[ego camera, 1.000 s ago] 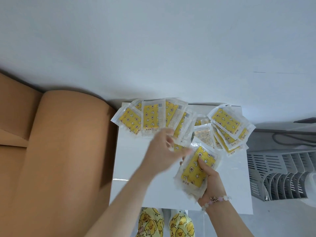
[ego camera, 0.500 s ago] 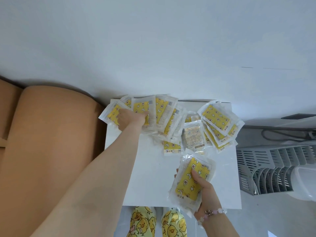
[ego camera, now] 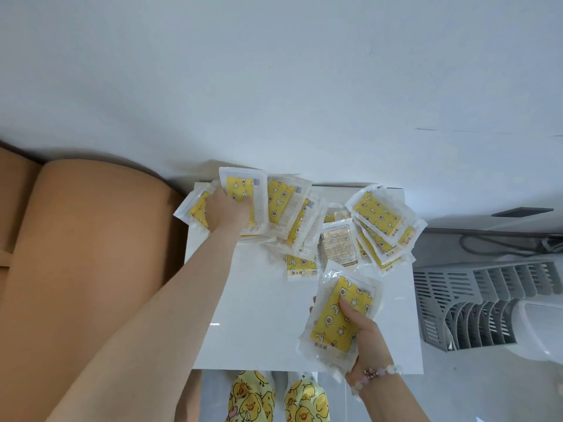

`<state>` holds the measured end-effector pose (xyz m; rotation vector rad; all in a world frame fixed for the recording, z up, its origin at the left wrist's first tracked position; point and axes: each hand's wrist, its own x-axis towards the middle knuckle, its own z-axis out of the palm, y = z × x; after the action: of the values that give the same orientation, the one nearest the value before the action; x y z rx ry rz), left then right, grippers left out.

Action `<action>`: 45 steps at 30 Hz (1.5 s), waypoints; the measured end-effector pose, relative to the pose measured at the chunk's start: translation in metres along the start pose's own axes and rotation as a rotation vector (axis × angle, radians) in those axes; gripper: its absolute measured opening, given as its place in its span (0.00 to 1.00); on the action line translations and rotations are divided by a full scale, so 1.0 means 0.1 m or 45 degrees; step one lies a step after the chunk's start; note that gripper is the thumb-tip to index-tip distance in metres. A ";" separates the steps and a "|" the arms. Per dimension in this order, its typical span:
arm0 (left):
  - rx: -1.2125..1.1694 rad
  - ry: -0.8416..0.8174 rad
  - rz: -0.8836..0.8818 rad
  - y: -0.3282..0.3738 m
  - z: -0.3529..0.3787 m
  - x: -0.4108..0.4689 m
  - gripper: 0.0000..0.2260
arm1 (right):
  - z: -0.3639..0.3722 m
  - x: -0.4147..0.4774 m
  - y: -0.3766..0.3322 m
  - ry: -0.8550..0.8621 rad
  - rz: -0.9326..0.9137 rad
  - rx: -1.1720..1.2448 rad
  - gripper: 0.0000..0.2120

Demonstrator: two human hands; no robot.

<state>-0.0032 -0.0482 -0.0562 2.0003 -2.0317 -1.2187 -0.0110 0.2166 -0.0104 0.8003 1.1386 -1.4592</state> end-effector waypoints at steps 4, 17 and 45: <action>0.023 0.029 0.336 -0.05 -0.34 -0.60 0.16 | 0.07 0.00 -0.02 -0.023 -0.007 0.028 0.27; -0.366 -0.738 0.120 -0.39 -0.06 -1.61 0.36 | 0.29 0.05 -0.02 -0.027 -0.057 -0.236 0.26; -0.849 -0.467 -0.245 -0.25 -0.98 -2.04 0.19 | 0.49 -0.93 -0.66 -0.030 -0.115 -0.810 0.10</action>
<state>0.1041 0.0833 0.0956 1.7421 -1.2629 -2.0800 -0.0516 0.1994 0.1060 0.2874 1.5211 -1.0684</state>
